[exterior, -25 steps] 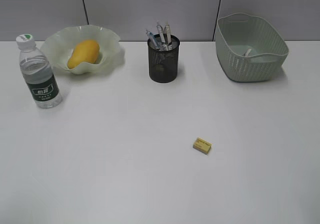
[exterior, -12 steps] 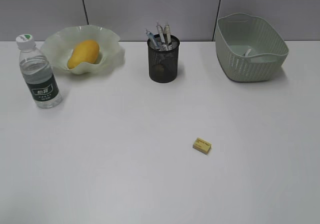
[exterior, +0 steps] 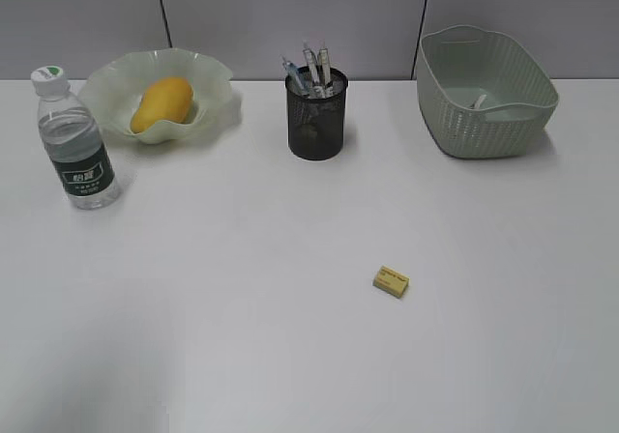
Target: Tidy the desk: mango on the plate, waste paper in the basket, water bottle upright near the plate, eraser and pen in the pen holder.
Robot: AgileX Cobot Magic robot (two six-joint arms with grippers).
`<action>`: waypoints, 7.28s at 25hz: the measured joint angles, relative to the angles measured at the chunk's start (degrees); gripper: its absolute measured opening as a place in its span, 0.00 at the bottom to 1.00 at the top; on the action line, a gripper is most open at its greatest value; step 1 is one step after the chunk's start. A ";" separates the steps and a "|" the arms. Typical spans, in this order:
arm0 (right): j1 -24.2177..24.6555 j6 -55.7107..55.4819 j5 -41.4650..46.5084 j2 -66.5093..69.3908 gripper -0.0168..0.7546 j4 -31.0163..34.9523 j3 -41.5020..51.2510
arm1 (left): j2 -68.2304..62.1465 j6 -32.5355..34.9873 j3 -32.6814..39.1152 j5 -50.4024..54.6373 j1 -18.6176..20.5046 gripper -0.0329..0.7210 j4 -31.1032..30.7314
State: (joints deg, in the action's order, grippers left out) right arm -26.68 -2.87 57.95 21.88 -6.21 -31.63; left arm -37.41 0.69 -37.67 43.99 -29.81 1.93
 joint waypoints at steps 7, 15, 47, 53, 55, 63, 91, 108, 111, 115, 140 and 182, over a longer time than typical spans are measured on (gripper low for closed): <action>0.00 -0.12 -0.11 0.00 0.62 -0.45 0.00 | -27.70 2.82 -15.73 -1.24 -2.83 0.70 3.39; 0.00 -0.12 -0.11 0.00 0.61 -0.57 0.00 | -49.06 2.94 -33.28 -1.30 -13.96 0.70 3.29; 0.00 -0.12 -1.36 0.00 0.61 -0.58 0.46 | -97.64 -12.82 -74.83 20.99 -23.43 0.79 -1.56; 0.00 -0.12 -1.41 0.00 0.61 -0.58 0.46 | -100.46 -16.54 -75.64 20.08 -25.42 0.79 -5.33; 0.00 -0.12 -1.41 0.00 0.60 -0.58 0.46 | -100.87 -18.09 -75.69 18.74 -25.70 0.79 -6.32; 0.00 -0.17 -1.41 0.00 0.60 -0.63 0.46 | -101.88 -20.66 -75.70 16.05 -25.76 0.73 -7.87; 0.00 -0.17 -1.41 0.00 0.60 -0.63 0.46 | -100.49 -21.01 -102.33 25.56 -16.49 0.44 -17.71; 0.00 -0.17 -1.43 0.00 0.60 -0.63 0.50 | -104.21 -21.01 -105.94 13.26 -3.27 0.44 -6.59; 0.00 -0.17 -1.43 0.00 0.60 -0.63 0.50 | -105.15 -21.01 -105.94 11.76 -3.37 0.44 -5.20; 0.00 -0.17 -1.47 0.00 0.60 -0.63 0.50 | -105.68 -21.01 -105.94 10.09 -3.39 0.44 -5.06; 0.00 -0.17 -1.60 0.00 0.60 -0.63 0.50 | -99.06 -14.48 -105.94 24.93 -3.39 0.65 -5.25; 0.00 -0.17 -2.19 0.00 0.60 -0.65 0.94 | -4.15 -7.06 -14.32 21.61 -6.99 0.62 -6.23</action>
State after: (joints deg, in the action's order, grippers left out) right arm -26.68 -3.03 55.76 21.88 -6.85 -30.69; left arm -41.55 -6.37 -51.99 65.60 -36.79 -4.30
